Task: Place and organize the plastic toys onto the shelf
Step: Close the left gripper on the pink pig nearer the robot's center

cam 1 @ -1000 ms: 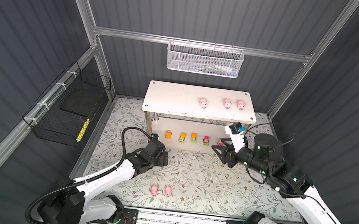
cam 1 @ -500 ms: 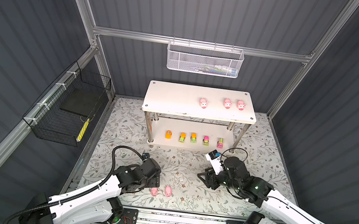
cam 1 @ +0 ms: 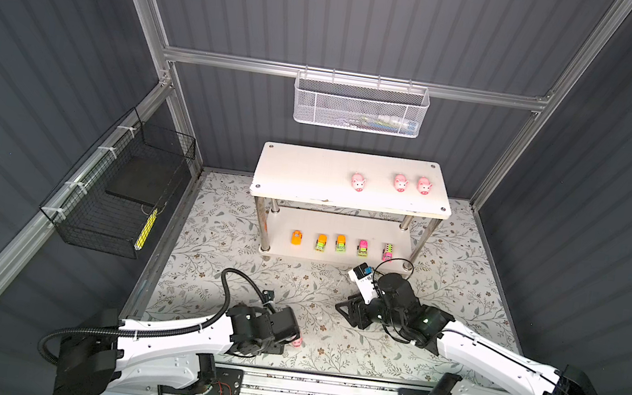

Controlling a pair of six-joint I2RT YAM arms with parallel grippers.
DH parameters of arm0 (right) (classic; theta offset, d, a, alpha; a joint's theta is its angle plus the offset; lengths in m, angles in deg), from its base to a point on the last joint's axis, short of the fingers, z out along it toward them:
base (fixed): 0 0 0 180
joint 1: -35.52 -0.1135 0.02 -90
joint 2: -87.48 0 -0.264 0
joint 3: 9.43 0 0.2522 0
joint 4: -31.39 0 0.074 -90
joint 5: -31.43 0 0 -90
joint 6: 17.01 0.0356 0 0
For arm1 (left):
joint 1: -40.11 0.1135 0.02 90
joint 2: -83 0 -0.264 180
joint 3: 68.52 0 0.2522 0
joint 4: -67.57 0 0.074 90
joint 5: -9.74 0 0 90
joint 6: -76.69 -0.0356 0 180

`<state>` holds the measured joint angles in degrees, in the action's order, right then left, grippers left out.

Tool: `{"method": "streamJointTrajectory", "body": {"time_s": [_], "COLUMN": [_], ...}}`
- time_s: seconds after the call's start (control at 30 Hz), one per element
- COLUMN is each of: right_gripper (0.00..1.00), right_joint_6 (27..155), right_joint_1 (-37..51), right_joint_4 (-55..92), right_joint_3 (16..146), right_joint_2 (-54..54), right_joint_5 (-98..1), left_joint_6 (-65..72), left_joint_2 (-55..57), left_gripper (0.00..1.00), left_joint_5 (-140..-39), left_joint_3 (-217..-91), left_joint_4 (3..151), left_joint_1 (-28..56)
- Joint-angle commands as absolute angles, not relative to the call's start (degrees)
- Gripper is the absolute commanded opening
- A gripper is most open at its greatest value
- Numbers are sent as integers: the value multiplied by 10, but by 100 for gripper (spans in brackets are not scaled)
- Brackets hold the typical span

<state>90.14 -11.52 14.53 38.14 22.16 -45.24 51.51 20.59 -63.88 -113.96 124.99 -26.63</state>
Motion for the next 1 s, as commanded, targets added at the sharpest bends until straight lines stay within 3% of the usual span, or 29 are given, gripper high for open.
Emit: {"method": "streamJointTrajectory", "body": {"time_s": [0.0, 0.5, 0.73, 0.97], "right_gripper": [56, 56, 56, 55], "right_joint_6": [898, 896, 894, 893], "right_joint_1": [-116, -106, -97, -91], "right_joint_4": [166, 187, 190, 194], "right_joint_3": [370, 365, 369, 371], "right_joint_2": [214, 182, 164, 149], "right_joint_5": [-445, -427, -416, -406], "left_joint_6": [542, 540, 542, 541], "left_joint_2": [195, 137, 116, 112], "left_gripper": [69, 62, 43, 34], "left_joint_5": [-615, -596, -600, -600], "left_joint_3": [-1155, -1157, -1157, -1165], "left_joint_4": [1250, 1209, 1197, 1208], "left_joint_1": [-269, -269, -269, -269]}}
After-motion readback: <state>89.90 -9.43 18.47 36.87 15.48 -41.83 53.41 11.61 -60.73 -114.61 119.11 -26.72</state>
